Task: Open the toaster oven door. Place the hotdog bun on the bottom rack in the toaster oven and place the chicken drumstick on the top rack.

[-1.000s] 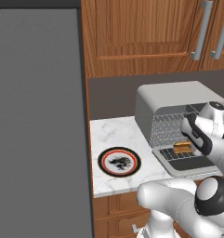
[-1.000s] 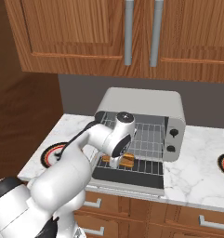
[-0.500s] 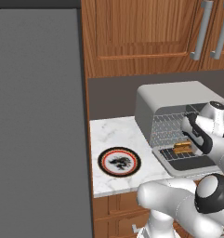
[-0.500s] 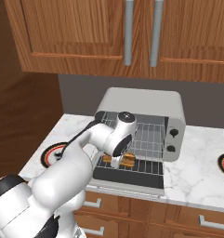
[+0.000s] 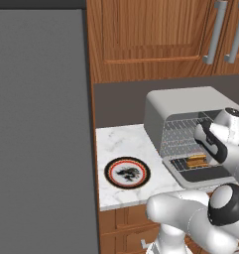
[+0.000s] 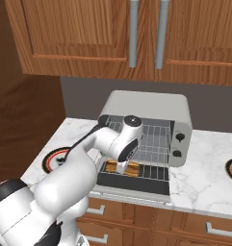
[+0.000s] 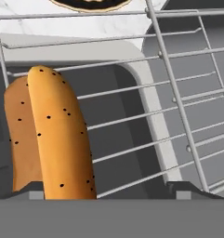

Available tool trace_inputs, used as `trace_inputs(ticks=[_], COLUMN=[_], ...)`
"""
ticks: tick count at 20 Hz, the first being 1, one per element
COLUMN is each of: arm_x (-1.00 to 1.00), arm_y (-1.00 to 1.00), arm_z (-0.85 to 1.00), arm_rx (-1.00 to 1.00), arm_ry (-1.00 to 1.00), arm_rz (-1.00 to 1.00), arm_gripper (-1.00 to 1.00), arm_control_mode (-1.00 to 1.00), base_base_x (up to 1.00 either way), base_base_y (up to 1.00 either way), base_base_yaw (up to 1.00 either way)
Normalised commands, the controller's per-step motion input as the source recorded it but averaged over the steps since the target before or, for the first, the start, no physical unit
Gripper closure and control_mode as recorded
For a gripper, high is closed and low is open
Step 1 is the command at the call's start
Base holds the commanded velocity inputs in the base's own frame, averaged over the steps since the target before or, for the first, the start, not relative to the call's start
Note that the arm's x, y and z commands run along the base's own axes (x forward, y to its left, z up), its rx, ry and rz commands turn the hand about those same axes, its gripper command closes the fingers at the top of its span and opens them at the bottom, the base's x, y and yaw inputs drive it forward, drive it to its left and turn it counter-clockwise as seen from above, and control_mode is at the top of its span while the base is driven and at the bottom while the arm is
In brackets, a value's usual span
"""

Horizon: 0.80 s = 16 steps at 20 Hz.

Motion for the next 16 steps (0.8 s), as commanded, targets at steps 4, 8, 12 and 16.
trace_inputs(ticks=[4,8,12,16], arm_x=[0.08,0.04,0.0,0.07], arm_y=[-0.07,-0.08,-0.03,-0.01], arm_z=[0.06,0.05,-0.01,-0.03], arm_rx=[0.0,0.0,-0.01,0.0], arm_ry=[-0.03,-0.14,-0.23,-0.13], arm_rz=[0.0,0.0,-0.07,-0.09], arm_gripper=[-1.0,-1.0,-1.0,-1.0], arm_control_mode=[-1.0,-1.0,-1.0,-1.0], base_base_x=[0.0,0.0,0.0,0.0], base_base_y=[0.0,0.0,0.0,0.0], base_base_yaw=[0.0,0.0,0.0,0.0])
